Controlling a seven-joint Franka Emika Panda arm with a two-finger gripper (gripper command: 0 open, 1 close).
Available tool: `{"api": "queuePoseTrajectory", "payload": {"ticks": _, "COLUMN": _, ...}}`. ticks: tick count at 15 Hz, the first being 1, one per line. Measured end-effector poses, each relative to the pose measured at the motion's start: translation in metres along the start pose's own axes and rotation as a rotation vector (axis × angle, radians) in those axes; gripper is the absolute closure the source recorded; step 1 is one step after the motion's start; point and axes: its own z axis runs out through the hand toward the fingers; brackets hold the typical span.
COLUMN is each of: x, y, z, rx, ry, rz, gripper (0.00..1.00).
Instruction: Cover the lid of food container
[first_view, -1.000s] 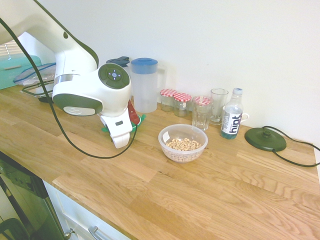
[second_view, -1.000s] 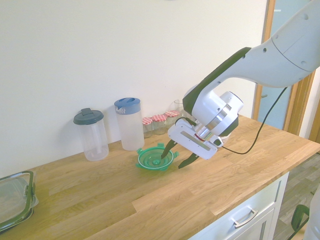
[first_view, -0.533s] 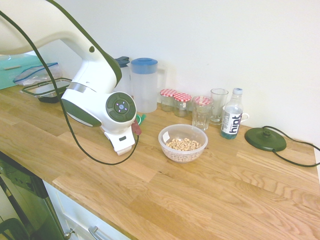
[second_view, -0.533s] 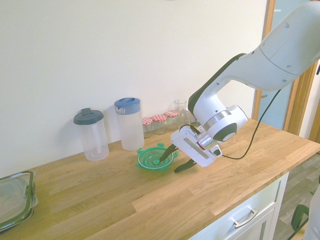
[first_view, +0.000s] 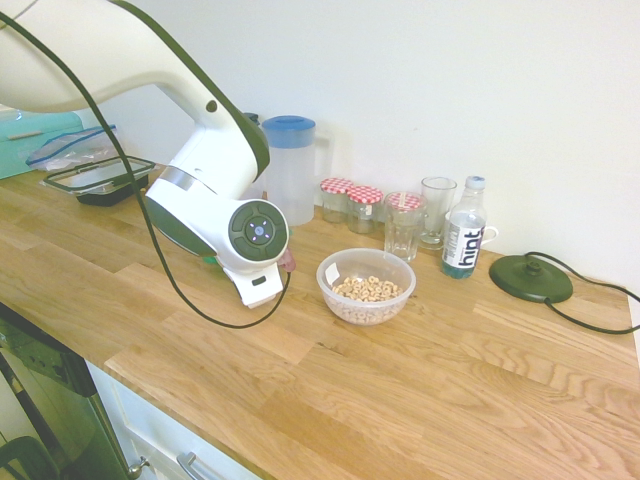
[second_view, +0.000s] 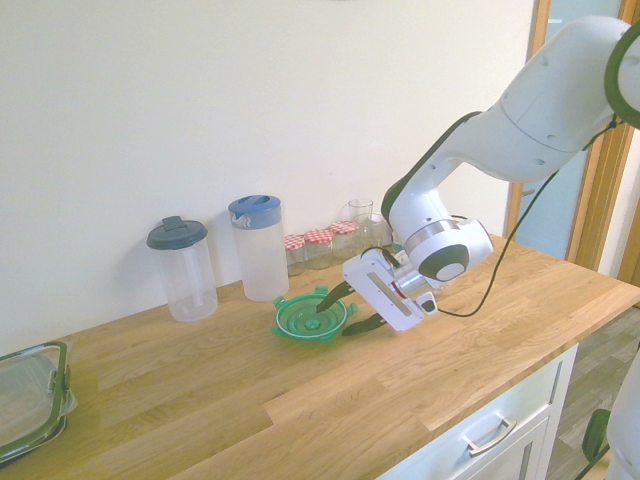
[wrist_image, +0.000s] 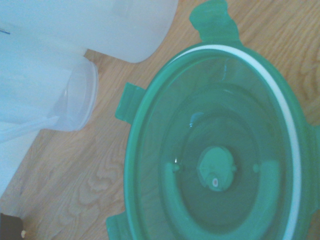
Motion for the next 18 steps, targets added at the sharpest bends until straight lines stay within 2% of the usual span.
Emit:
{"api": "queuePoseTrajectory", "payload": {"ticks": 5, "x": -0.003, "y": -0.018, "z": 0.018, "rx": -0.01, "ry": 0.028, "rz": -0.039, "gripper": 1.0}}
{"api": "queuePoseTrajectory", "payload": {"ticks": 18, "x": 0.009, "y": -0.006, "z": 0.021, "rx": -0.031, "ry": 0.05, "rz": -0.033, "gripper": 1.0}}
